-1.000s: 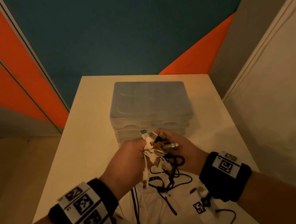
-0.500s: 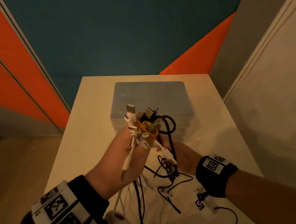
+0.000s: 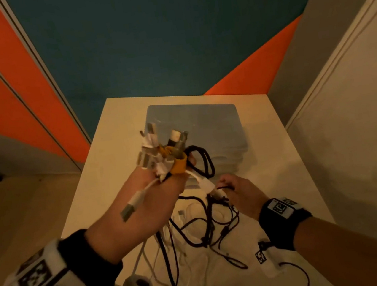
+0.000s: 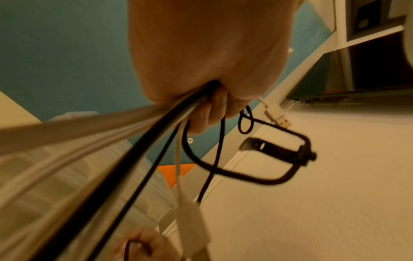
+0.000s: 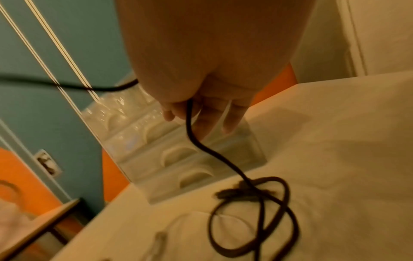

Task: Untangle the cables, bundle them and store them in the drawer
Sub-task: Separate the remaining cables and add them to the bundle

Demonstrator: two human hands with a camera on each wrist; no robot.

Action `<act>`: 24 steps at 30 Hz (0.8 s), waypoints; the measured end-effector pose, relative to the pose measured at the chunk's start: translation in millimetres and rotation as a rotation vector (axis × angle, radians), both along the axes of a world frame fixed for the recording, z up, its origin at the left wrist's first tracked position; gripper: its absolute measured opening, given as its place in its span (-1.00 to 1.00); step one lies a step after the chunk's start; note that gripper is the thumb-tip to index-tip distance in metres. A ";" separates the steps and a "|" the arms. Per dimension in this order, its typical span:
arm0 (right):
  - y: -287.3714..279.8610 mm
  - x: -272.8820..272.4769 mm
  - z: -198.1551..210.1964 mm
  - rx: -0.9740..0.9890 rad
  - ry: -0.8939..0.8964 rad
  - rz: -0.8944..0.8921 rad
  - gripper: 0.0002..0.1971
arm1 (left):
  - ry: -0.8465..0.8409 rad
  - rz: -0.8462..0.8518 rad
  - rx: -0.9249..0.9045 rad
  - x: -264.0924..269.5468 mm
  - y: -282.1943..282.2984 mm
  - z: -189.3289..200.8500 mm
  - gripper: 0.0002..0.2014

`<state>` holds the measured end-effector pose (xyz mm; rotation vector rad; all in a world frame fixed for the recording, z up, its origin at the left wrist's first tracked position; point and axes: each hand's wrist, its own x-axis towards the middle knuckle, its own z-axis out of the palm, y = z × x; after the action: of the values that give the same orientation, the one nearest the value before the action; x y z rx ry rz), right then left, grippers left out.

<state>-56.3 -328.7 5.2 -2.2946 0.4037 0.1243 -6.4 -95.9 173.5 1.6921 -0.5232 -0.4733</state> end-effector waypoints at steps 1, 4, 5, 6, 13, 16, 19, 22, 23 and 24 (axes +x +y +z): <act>4.2 1.9 6.7 0.034 -0.048 0.015 -0.90 | -0.049 -0.070 0.001 0.3 -2.0 -2.0 -0.77; 20.1 7.1 30.5 0.179 -0.112 0.028 -0.89 | -0.281 -0.224 0.092 5.7 -5.7 -15.1 -0.70; 24.3 8.5 36.6 0.212 -0.142 0.033 -0.86 | -0.276 -0.225 0.107 9.0 -7.2 -22.3 -0.74; 28.4 8.8 43.4 0.205 -0.186 0.051 -0.82 | -0.246 -0.224 0.098 11.4 -8.9 -31.0 -0.83; 49.1 6.4 71.6 0.128 -0.377 0.142 -0.74 | -0.247 -0.124 0.231 14.5 -21.4 -56.2 -0.83; 53.5 2.5 70.8 0.108 -0.364 0.160 -0.72 | -0.264 -0.085 0.358 16.5 -23.3 -59.6 -0.91; 55.8 -0.4 74.9 0.064 -0.355 0.147 -0.69 | -0.275 -0.112 0.428 14.8 -23.5 -57.6 -0.86; 56.3 1.5 73.2 0.076 -0.366 0.138 -0.68 | -0.265 -0.158 0.426 14.7 -23.8 -55.5 -0.84; 56.2 0.4 71.8 0.075 -0.370 0.138 -0.67 | -0.260 -0.165 0.451 15.4 -23.7 -55.3 -0.82; 55.5 -0.5 69.4 0.082 -0.369 0.134 -0.67 | -0.258 -0.170 0.473 15.8 -23.6 -55.5 -0.81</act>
<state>-56.9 -273.2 74.6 -2.2018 0.0539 -0.2107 9.4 -119.5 117.9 2.1898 -0.7932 -0.5329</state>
